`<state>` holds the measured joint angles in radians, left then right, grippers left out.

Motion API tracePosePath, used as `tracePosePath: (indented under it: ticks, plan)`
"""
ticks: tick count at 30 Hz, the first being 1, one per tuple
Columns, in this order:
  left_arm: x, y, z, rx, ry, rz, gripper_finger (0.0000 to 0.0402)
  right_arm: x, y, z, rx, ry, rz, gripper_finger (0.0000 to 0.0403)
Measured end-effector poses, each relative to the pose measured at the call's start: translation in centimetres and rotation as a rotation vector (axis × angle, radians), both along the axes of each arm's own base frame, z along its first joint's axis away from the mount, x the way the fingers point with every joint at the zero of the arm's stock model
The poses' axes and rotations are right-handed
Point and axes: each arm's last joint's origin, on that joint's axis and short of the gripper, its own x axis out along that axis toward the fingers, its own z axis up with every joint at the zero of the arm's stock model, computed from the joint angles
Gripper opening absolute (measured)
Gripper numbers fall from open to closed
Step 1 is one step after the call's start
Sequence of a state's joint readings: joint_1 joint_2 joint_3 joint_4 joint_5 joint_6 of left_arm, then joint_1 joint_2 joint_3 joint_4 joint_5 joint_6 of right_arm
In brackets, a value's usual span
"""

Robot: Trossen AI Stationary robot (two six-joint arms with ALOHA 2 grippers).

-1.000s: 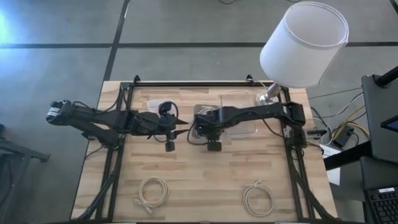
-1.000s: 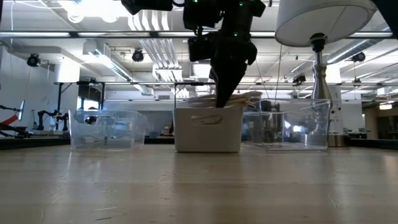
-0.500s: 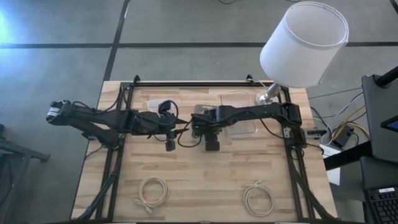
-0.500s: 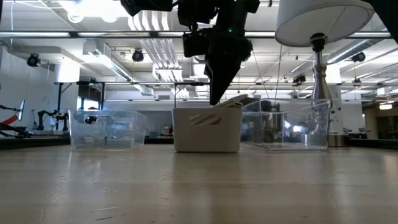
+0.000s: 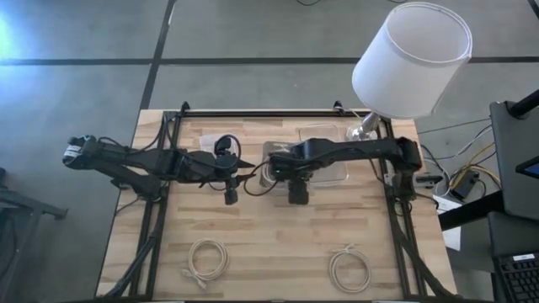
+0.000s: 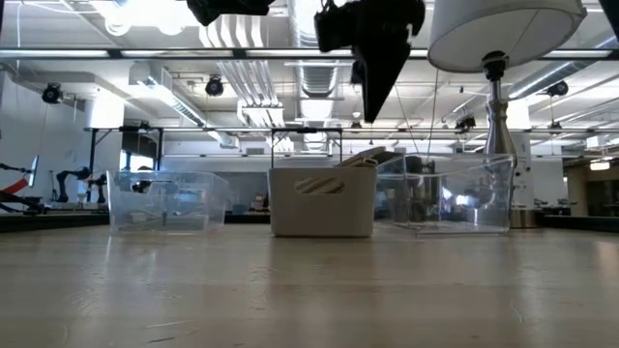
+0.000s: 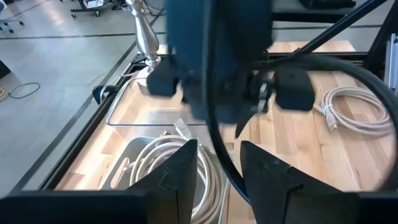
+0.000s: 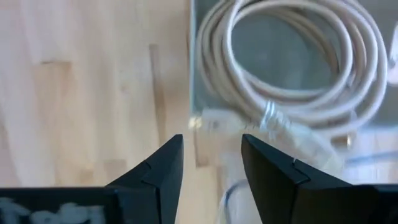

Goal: Pick & Place USB Port
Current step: Put the brown hdmi cable into the right transparent bin

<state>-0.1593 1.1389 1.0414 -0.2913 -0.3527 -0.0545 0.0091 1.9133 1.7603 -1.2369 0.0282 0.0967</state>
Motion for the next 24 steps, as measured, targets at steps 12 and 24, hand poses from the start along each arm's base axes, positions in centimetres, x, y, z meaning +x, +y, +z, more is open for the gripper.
tracePosePath:
  ticks: [12, 24]
  plan:
    - [-0.1, -0.1, -0.3, -0.001, 0.029, -0.003, 0.0126, -4.8, 4.2, 3.0, 0.037, 0.005, -0.057, 0.0156]
    - [-0.2, -0.2, -0.5, 0.002, 0.048, -0.005, 0.0126, -11.7, 10.5, -1.7, 0.127, 0.239, -0.124, 0.0145]
